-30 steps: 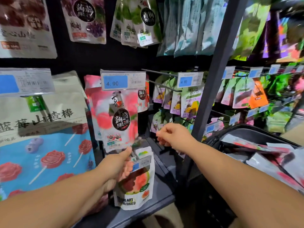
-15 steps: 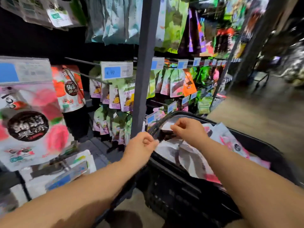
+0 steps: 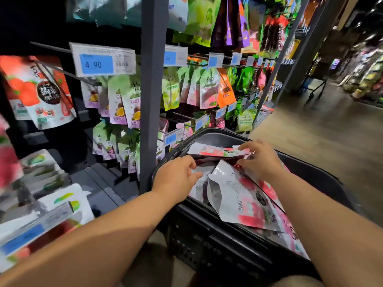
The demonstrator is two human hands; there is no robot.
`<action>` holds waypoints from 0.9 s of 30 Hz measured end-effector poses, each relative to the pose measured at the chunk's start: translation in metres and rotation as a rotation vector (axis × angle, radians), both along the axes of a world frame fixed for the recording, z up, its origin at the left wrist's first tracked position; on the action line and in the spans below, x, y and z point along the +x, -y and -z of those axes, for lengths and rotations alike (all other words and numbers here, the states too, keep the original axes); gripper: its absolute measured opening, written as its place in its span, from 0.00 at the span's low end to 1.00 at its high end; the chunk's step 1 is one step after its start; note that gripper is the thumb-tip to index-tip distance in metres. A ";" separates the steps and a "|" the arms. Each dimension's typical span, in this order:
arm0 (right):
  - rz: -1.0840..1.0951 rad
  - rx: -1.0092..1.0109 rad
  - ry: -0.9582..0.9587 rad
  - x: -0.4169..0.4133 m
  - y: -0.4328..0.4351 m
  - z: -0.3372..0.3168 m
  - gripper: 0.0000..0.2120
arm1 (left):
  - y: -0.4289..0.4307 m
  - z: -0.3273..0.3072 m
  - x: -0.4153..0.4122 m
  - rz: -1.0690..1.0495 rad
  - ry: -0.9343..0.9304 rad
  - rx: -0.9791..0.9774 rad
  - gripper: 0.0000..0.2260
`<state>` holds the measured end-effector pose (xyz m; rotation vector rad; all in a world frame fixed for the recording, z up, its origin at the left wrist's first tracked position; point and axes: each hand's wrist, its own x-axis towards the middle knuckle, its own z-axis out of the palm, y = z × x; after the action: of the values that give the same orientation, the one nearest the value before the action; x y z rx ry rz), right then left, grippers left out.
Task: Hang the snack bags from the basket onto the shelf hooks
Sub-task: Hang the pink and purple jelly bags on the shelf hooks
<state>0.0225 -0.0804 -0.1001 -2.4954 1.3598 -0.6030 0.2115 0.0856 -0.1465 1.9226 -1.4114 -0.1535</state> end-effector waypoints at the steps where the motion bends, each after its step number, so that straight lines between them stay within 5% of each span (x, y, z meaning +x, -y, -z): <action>1: 0.010 -0.010 -0.012 0.001 0.003 0.002 0.15 | 0.000 0.000 0.000 -0.003 0.007 0.003 0.07; 5: 0.020 -0.029 0.039 0.005 0.006 0.002 0.05 | 0.001 0.001 -0.002 -0.007 0.012 0.014 0.08; 11: -0.096 0.118 0.402 0.016 -0.012 -0.013 0.02 | -0.001 0.000 -0.003 -0.003 0.014 0.032 0.08; 20: -0.225 0.103 0.650 0.018 -0.045 -0.056 0.08 | -0.004 -0.005 -0.004 -0.003 -0.066 0.060 0.08; 27: -0.262 -0.038 0.668 0.013 -0.052 -0.073 0.10 | -0.010 -0.008 -0.008 0.008 -0.051 0.075 0.09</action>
<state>0.0357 -0.0281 -0.0275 -2.1336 0.7626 -1.2526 0.2034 0.0954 -0.1380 1.9599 -1.3974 -0.2613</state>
